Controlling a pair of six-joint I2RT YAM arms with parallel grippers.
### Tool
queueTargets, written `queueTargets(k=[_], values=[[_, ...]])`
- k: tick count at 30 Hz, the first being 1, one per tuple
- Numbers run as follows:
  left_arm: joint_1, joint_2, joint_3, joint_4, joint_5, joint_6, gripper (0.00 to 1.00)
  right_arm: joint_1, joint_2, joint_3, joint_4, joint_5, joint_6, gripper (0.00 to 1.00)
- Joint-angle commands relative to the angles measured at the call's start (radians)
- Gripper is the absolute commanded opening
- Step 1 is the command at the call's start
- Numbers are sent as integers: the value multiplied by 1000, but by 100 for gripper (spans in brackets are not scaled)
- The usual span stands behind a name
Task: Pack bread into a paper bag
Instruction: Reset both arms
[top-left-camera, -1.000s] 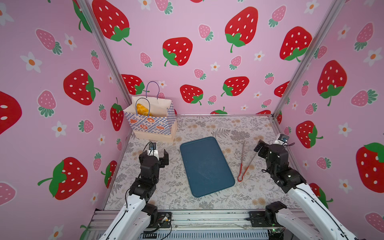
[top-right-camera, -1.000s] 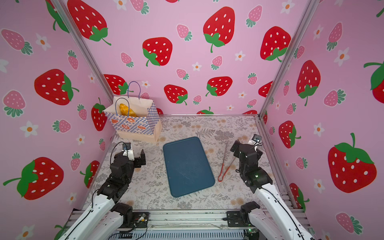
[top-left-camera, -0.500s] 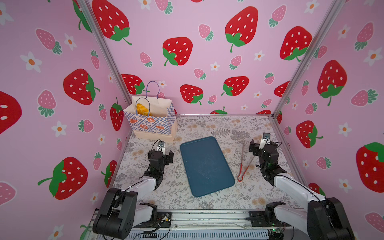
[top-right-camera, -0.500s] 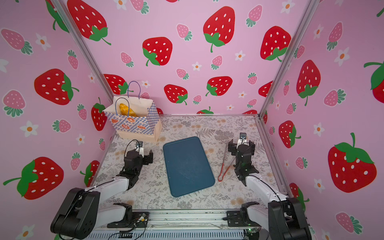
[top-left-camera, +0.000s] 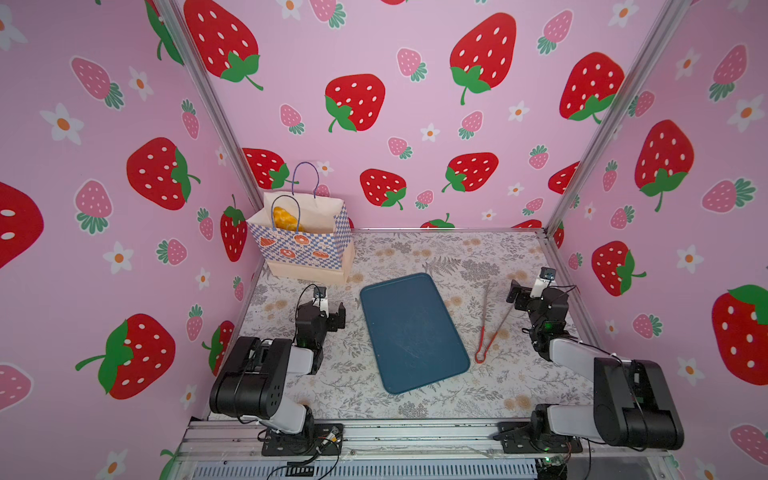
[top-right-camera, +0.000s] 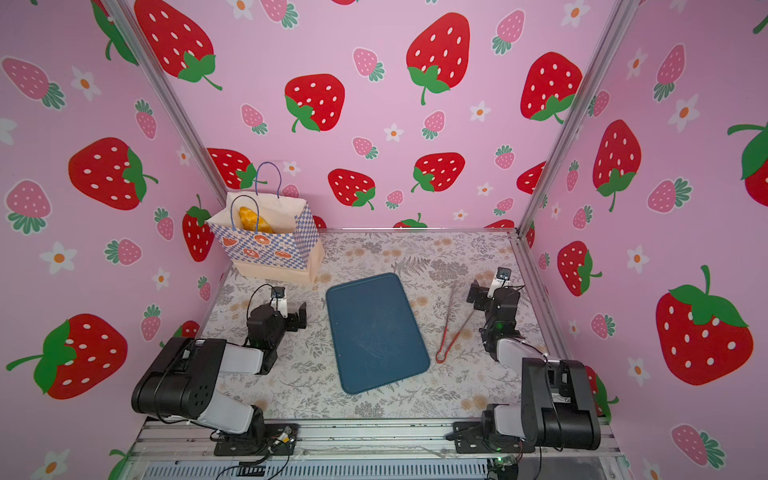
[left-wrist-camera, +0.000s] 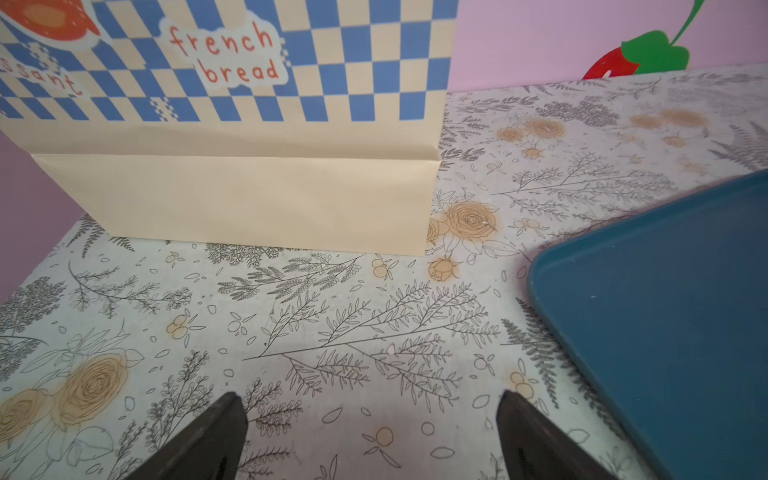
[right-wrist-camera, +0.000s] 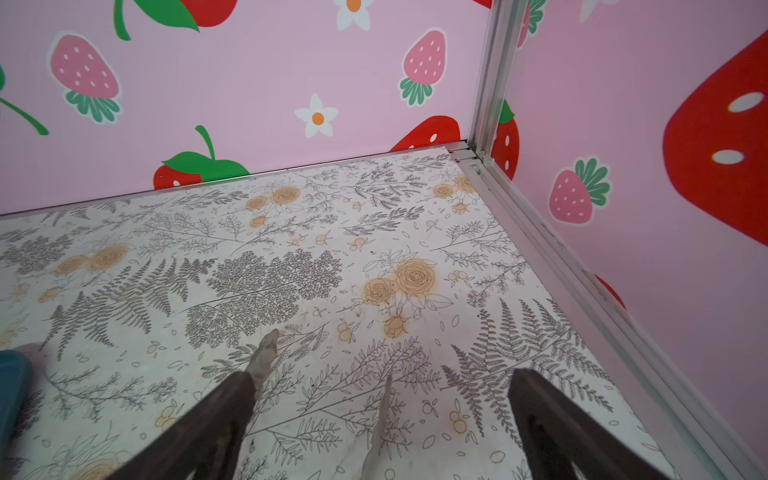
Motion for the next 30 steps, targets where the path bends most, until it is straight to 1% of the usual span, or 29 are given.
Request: queueTargets(k=[1, 2, 4, 6, 9, 11, 12, 14, 16, 19, 20, 21, 22, 23, 25, 26, 27, 30], values=[[35, 10, 116, -110, 42, -46, 99, -3, -67, -35, -5, -102, -2, 99], [39, 15, 124, -119, 36, -56, 100, -3, -88, -54, -15, -102, -4, 100], [42, 11, 127, -132, 33, -61, 99, -3, -117, -101, 4, -63, -3, 100], [45, 11, 131, -143, 32, -64, 100, -3, -108, -127, 32, -24, 0, 100], [64, 14, 146, -165, 58, -82, 99, -2, -74, -151, 77, -90, -54, 100], [72, 15, 148, -169, 72, -90, 99, -3, -55, -174, 145, -79, -29, 100], [73, 16, 148, -167, 72, -88, 100, -3, -53, -174, 149, -86, -27, 100], [73, 16, 150, -168, 73, -89, 100, -3, -45, -174, 160, -128, -29, 100], [73, 16, 149, -169, 73, -88, 99, -3, -25, -179, 197, -195, -36, 100], [73, 16, 150, -168, 73, -89, 100, -3, 89, -173, 307, -340, -79, 100], [73, 16, 150, -168, 73, -89, 100, 0, 167, -171, 393, -344, -76, 100], [73, 16, 150, -168, 74, -89, 100, -3, 216, -176, 433, -305, -64, 100], [72, 15, 149, -169, 74, -88, 100, -9, 255, -168, 482, -302, -41, 100], [74, 16, 150, -168, 74, -88, 100, -14, 266, -147, 467, -301, -27, 100], [73, 16, 149, -168, 73, -88, 100, -17, 213, -45, 199, -284, -43, 100], [72, 15, 150, -168, 74, -89, 99, -16, 240, 4, 134, -279, -31, 100], [75, 15, 150, -170, 73, -88, 100, -15, 249, -5, 161, -266, -25, 100], [74, 14, 148, -168, 74, -88, 99, -13, 242, -3, 150, -280, -36, 100]])
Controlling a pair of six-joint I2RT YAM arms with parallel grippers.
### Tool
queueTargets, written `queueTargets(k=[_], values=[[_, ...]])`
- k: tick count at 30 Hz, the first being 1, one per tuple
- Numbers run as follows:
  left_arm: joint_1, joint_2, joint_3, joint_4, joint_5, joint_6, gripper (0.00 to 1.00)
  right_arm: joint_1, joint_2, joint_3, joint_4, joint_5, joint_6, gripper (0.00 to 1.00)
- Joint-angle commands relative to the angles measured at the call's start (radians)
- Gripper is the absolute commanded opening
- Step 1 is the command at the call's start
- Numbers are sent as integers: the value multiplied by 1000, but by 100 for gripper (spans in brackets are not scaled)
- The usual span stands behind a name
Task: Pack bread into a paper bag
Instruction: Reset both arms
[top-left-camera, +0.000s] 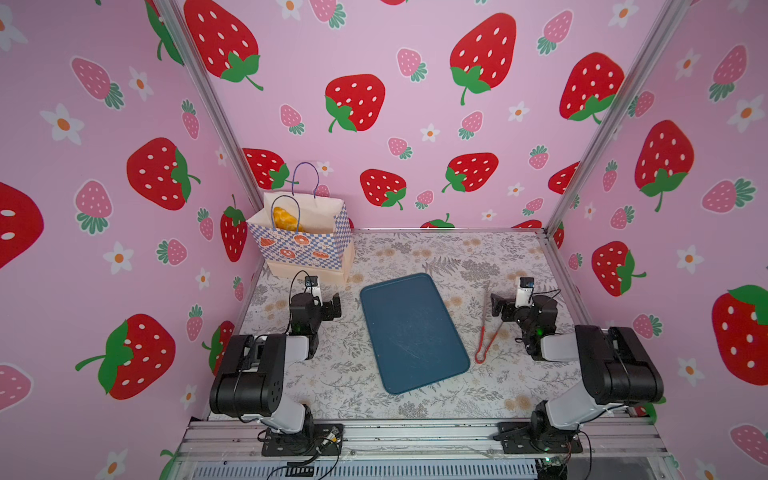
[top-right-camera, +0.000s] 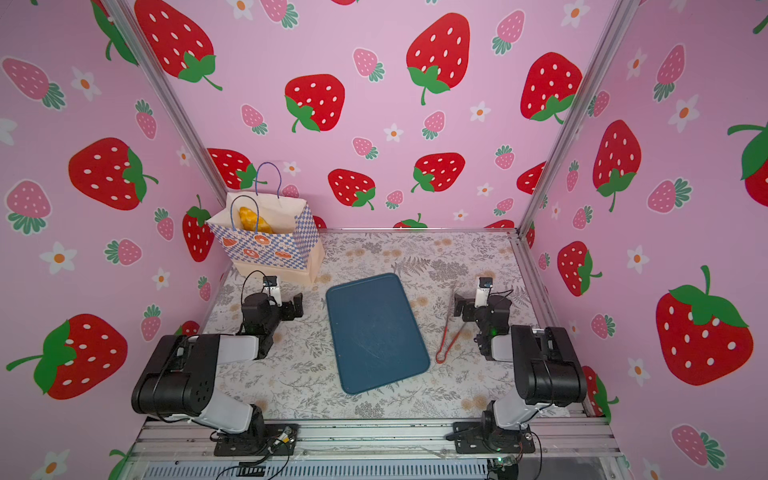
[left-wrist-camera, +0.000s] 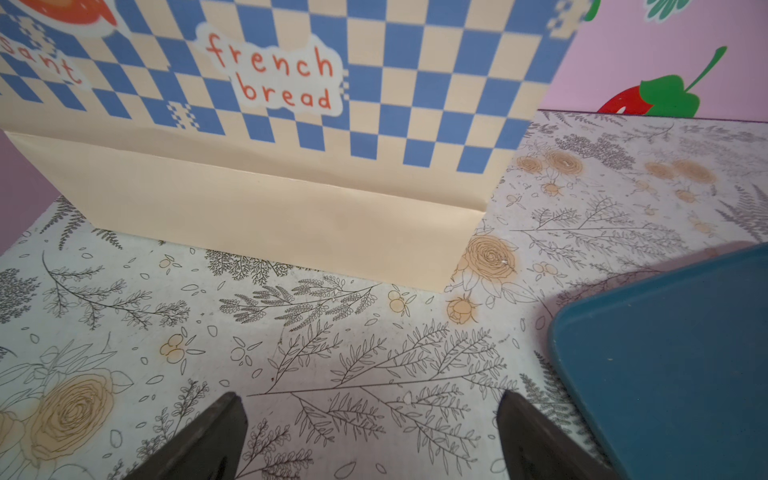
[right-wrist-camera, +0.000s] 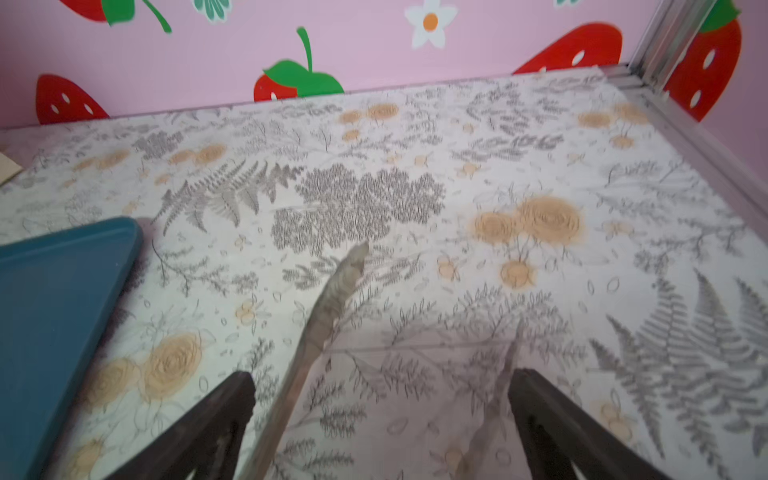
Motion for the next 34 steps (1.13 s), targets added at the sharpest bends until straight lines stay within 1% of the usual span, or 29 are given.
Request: queueTargets(k=[1, 9, 12, 24, 27, 34], values=[[3, 4, 29, -12, 11, -2, 100, -2, -7, 10, -42, -11, 0, 100], [3, 5, 28, -12, 5, 0, 99, -1, -10, 8, -42, -10, 0, 100], [-10, 2, 25, -9, -21, 7, 100, -1, -10, 8, -42, -9, 0, 100], [-10, 3, 26, -11, -20, 5, 99, 0, -7, 10, -44, -10, 0, 100], [-10, 5, 26, -11, -20, 5, 100, 20, -5, 22, -64, 29, -13, 100], [-8, 4, 28, -12, -17, 5, 100, 21, -10, 10, -47, 33, -10, 100]])
